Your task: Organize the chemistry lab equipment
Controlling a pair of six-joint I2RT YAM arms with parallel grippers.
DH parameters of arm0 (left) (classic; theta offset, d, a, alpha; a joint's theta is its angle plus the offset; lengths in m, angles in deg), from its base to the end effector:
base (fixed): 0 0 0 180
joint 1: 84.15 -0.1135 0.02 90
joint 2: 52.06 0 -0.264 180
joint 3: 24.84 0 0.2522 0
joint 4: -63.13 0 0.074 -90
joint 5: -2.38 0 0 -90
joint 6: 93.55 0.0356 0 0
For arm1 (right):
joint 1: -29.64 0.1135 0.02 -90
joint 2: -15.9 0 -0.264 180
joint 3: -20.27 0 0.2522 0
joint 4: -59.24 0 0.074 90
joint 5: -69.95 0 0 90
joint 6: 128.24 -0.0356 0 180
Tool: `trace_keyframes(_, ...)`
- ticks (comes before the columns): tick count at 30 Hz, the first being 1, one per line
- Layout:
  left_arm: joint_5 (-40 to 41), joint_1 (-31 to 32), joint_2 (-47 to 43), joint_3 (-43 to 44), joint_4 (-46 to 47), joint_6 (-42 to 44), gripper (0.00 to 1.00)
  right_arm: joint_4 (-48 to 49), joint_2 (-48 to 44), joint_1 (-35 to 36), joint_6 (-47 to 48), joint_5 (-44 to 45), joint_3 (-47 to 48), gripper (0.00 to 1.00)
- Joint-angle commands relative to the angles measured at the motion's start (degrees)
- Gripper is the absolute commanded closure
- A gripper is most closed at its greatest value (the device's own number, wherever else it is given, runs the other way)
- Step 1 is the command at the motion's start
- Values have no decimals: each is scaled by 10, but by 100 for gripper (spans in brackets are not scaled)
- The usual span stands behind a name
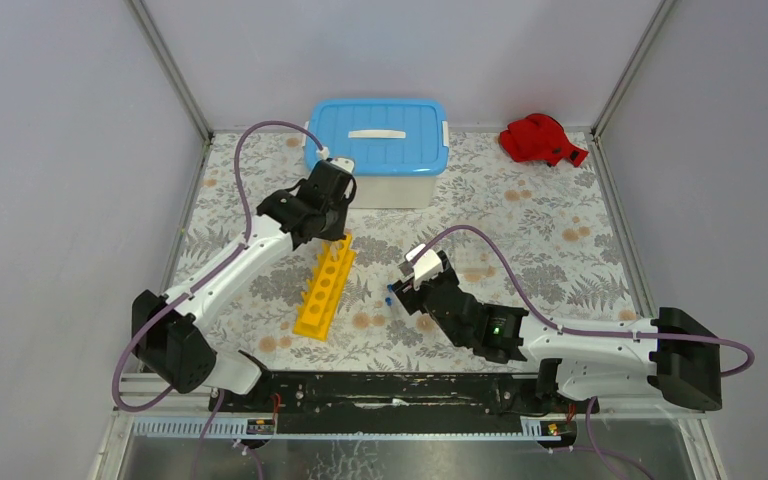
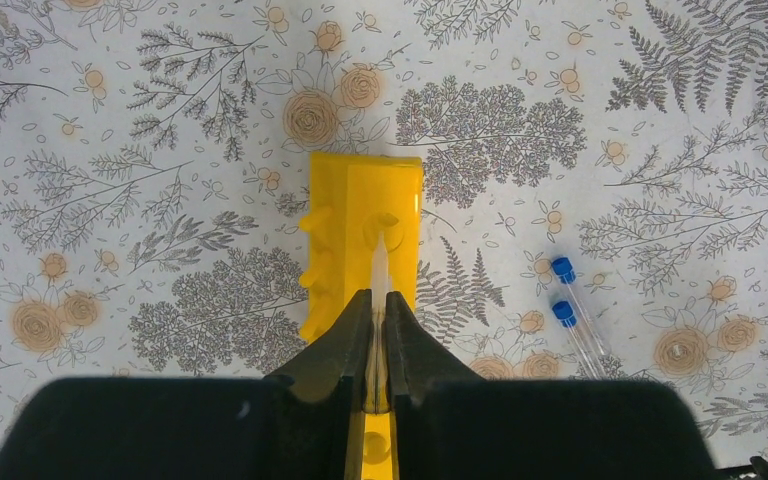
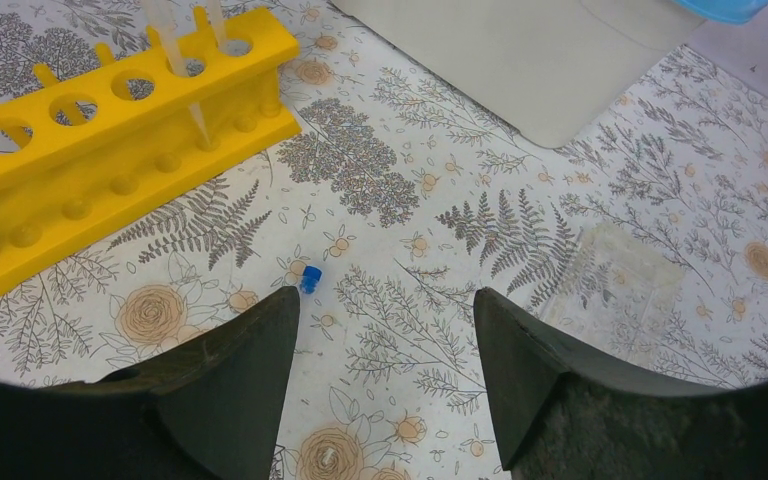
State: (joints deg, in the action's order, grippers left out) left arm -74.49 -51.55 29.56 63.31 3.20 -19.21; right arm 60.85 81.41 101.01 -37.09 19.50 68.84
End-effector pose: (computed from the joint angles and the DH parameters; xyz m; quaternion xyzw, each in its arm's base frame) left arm 0.2545 -0.1531 0.3161 0.1034 0.9382 -0.0285 0.3291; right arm 0.1012 0.2293 0.2534 -0.2771 0.7247 0.1082 0.6216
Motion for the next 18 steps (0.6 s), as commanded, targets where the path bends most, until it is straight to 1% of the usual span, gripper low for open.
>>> trace_keyframes(1,10,2,5,-13,37,10,99,27,-5,-8,-9,1,1,28)
trace_keyframes(18,-17,-4,12,-67,84,4,98,31,4,-14,-9,-7,-3,28)
